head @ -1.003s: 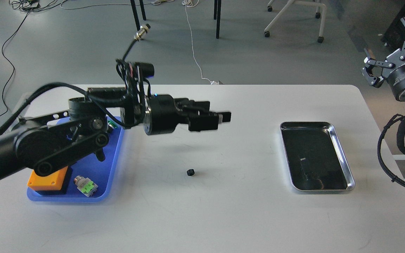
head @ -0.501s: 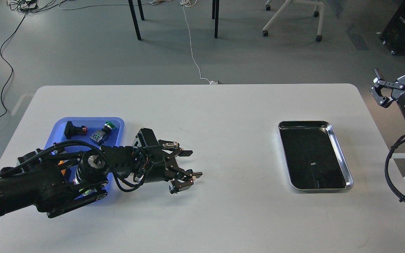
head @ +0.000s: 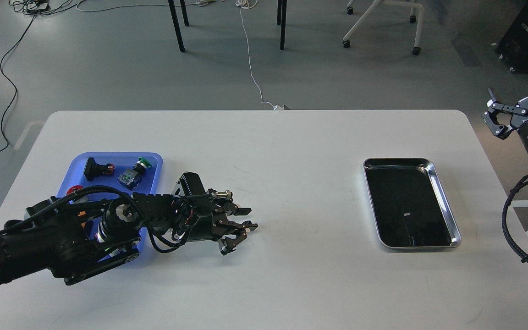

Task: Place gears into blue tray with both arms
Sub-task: 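Grasp the black gear with the left hand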

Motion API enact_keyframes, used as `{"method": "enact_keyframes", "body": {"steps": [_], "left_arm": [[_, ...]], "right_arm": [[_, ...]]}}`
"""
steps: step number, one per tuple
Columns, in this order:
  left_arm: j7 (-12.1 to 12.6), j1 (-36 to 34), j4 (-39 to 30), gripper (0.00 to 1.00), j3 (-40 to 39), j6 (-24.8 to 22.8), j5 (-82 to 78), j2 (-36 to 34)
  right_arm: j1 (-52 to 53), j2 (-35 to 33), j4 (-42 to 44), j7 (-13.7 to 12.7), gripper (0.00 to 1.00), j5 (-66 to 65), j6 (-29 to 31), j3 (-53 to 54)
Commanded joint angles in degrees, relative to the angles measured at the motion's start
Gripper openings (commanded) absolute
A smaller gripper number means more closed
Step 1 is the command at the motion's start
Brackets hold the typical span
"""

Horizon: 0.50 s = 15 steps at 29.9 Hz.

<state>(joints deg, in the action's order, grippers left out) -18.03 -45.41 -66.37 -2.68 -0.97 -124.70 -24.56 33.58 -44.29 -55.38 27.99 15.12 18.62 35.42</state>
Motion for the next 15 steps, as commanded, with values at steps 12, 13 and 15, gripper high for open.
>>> {"method": "enact_keyframes", "body": {"steps": [12,13,15], "left_arm": [[-0.6,1.6,0.2,0.26,0.0,0.0,0.1,0.0],[-0.6,1.7,0.2,0.25,0.0,0.0,0.1,0.0],[-0.6,1.7,0.2,0.2,-0.2,0.0,0.0,0.0]], "right_arm": [[0.3,-0.1,0.1,0.0,0.98,-0.1,0.0,-0.1],[0.3,-0.1,0.1,0.0,0.98,-0.1,0.0,-0.1],[0.3,-0.1,0.1,0.0,0.98,-0.1,0.0,-0.1]]}}
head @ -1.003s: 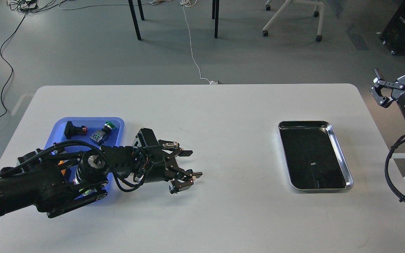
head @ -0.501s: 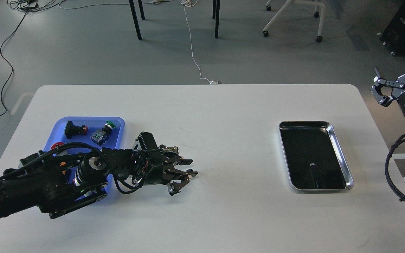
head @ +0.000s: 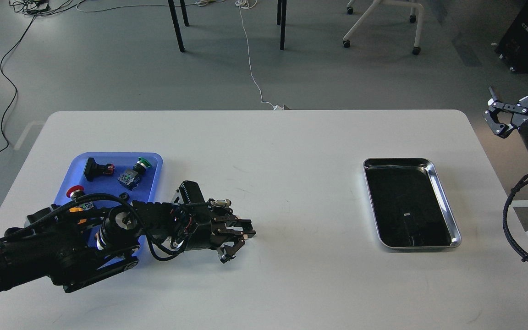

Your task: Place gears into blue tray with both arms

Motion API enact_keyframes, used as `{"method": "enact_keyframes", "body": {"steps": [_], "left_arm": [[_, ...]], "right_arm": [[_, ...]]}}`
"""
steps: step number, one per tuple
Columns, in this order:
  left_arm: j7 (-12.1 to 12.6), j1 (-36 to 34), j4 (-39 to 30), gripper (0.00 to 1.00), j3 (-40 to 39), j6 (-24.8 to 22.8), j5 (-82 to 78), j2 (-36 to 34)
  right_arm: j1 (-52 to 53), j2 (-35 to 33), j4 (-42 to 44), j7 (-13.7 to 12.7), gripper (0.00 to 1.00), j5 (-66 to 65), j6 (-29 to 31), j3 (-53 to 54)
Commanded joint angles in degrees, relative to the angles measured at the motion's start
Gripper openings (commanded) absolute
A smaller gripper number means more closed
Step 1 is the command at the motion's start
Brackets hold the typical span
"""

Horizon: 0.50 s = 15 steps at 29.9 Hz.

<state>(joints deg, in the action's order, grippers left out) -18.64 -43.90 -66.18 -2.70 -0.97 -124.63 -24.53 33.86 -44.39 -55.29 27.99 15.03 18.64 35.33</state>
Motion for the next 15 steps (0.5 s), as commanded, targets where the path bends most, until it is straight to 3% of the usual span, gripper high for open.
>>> {"method": "enact_keyframes", "body": {"steps": [1,5,10,15], "left_arm": [[0.1,0.2,0.0,0.18,-0.3,-0.1,-0.1,0.0],[0.4,0.2,0.0,0.06,-0.6,-0.1,0.1,-0.3],[0.0,-0.2,-1.2,0.06,-2.7,0.0,1.0,-2.0],[-0.3,-0.3,-8.0,0.07,-8.5,-0.3,3.9,-11.7]], "right_arm": [[0.1,0.0,-0.1,0.0,0.98,0.0,0.0,0.0],[0.2,0.0,0.0,0.0,0.98,0.0,0.0,0.0],[0.2,-0.3,0.0,0.0,0.98,0.0,0.0,-0.1],[0.2,-2.7,-0.1,0.0,0.98,0.0,0.1,0.0]]}}
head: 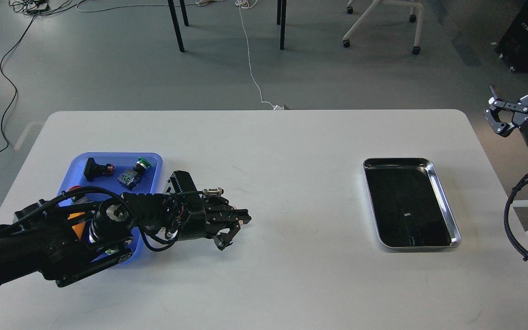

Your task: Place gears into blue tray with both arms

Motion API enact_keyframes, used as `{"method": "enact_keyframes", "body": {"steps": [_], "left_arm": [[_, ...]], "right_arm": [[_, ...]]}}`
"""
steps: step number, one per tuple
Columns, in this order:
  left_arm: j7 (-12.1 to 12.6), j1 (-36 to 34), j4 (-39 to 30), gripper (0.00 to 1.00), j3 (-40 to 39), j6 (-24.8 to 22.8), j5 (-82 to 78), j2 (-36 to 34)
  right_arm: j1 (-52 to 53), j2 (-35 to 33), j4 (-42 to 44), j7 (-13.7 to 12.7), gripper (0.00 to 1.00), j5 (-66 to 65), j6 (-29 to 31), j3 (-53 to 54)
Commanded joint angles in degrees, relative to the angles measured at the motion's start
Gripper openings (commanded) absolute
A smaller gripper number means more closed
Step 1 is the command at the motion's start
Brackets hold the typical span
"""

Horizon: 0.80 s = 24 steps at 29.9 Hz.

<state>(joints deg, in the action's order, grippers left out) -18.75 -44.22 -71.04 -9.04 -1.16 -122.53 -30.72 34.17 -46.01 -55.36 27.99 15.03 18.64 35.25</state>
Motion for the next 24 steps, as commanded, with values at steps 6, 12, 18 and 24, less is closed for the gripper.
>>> {"method": "enact_keyframes", "body": {"steps": [6,12,18,24], "left_arm": [[-3.0,-0.1,-1.9,0.08,-1.9,0.2,10.0,-16.0],[-6.5,0.8,5.0,0.08,-1.1,0.3,11.1,-21.2],[-7.1,4.0,7.8,0.1,-0.6,0.2,10.7,-21.3],[-7.1,5.5,8.2,0.11,0.3,0.3,10.7,-21.2]], "right_arm": [[-0.2,-1.0,0.0,0.0,0.98,0.0,0.3,0.2],[0.0,-0.7,0.0,0.0,0.98,0.0,0.3,0.1],[0.1,-0.7,0.0,0.0,0.98,0.0,0.3,0.0],[0.1,-1.0,0.0,0.0,0.98,0.0,0.3,0.0]]}}
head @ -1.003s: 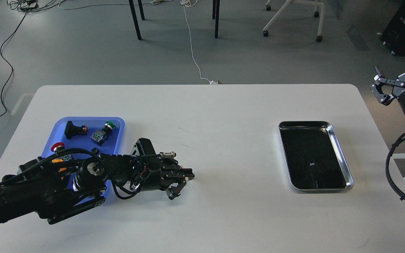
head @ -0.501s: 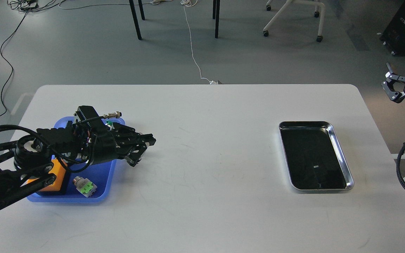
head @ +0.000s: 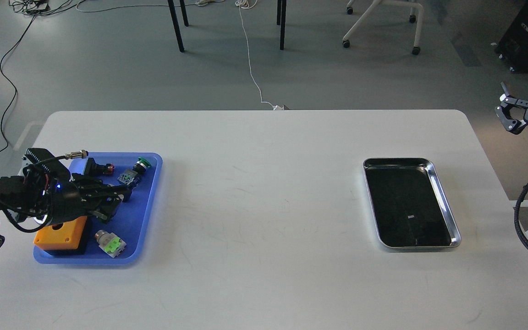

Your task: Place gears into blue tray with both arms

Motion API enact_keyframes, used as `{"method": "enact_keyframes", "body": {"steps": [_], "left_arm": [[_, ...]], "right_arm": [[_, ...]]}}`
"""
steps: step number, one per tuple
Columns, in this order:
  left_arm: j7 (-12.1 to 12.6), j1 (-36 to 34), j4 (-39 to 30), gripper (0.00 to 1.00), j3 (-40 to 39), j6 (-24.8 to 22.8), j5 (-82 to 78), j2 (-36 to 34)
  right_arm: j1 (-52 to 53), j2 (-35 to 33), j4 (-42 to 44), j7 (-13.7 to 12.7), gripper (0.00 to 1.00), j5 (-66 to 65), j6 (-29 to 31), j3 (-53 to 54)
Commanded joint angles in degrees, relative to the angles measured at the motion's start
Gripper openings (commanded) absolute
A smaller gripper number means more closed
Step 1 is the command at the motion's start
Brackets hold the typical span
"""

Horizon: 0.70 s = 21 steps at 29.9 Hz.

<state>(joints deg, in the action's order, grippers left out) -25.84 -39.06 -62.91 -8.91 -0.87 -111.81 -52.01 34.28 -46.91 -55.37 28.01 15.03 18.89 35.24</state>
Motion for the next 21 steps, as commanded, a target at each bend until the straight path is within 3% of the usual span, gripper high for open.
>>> {"method": "enact_keyframes", "body": {"steps": [1,3,9,15,17,21], "left_arm": [[0.0,0.4,0.1,0.15,0.2,0.0,0.0,0.0],[-0.1,0.4,0.1,0.26,0.2,0.0,0.0,0.0],[-0.2,0.0,0.1,0.38,0.2,-0.1,0.1,0.0],[-0.2,-1.4,0.1,0.63,-1.7,0.0,2.1,-1.1],[-0.2,-3.3,0.1,0.77,-3.7,-0.1,6.3,-1.1],[0.2,-4.2,1.2,0.87,-6.6,-0.2,20.5,-1.1]], "right_arm": [[0.0,-0.1,0.0,0.0,0.98,0.0,0.0,0.0],[0.0,-0.1,-0.1,0.0,0.98,0.0,0.0,-0.1],[0.0,0.1,-0.2,0.0,0.98,0.0,0.0,-0.2],[0.0,-0.2,-0.3,0.0,0.98,0.0,0.0,-0.1],[0.1,-0.2,-0.1,0.0,0.98,-0.1,-0.1,0.0],[1.2,-0.2,0.2,0.0,0.99,-0.1,-0.3,0.0]]}}
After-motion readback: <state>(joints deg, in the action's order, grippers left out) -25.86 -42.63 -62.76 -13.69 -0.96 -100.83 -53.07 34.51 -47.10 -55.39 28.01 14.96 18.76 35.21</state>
